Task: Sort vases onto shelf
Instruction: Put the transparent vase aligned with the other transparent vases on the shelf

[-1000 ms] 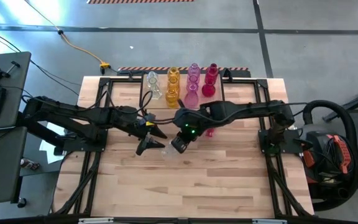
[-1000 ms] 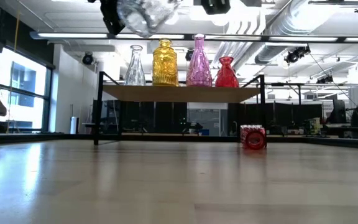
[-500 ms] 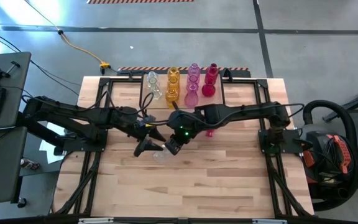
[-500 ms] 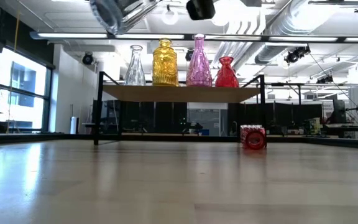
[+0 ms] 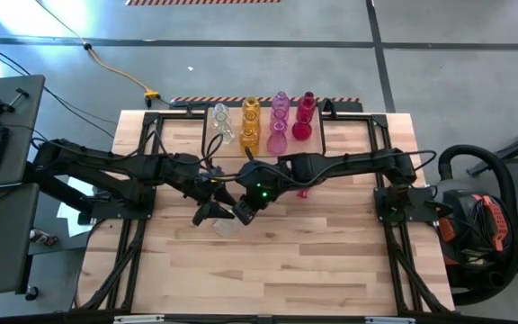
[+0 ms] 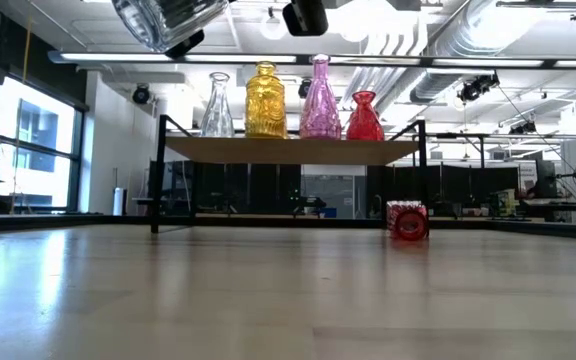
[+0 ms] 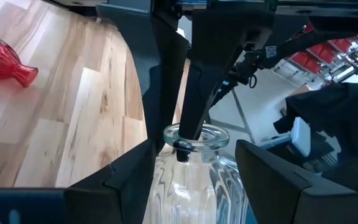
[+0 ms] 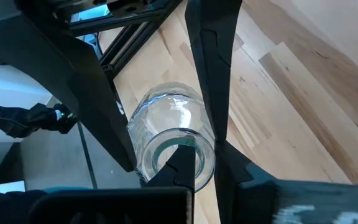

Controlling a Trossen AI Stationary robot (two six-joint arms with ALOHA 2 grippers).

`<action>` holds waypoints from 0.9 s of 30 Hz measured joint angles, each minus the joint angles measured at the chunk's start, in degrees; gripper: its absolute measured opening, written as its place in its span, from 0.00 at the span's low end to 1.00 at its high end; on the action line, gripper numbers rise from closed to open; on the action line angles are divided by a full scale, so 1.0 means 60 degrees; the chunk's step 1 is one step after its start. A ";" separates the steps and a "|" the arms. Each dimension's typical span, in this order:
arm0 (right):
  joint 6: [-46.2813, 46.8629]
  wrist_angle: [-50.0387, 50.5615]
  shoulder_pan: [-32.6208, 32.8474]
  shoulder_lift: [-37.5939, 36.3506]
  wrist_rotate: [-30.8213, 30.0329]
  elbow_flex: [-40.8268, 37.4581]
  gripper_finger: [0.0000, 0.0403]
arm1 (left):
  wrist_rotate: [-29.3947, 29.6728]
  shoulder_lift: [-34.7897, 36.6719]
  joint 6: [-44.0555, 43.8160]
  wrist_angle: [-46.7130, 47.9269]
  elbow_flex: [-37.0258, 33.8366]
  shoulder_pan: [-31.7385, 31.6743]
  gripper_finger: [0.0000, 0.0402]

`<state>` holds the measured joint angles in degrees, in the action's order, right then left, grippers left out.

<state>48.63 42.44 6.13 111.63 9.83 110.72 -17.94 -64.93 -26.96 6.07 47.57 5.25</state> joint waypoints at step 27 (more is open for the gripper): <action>0.2567 -0.0916 -0.0102 0.0299 -0.0369 -0.0015 0.01 | 0.0482 -0.0136 -0.0664 0.0458 0.0003 0.0010 0.53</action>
<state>64.03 36.95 5.52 113.43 7.62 110.63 -15.05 -65.74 -30.95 8.81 47.59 5.31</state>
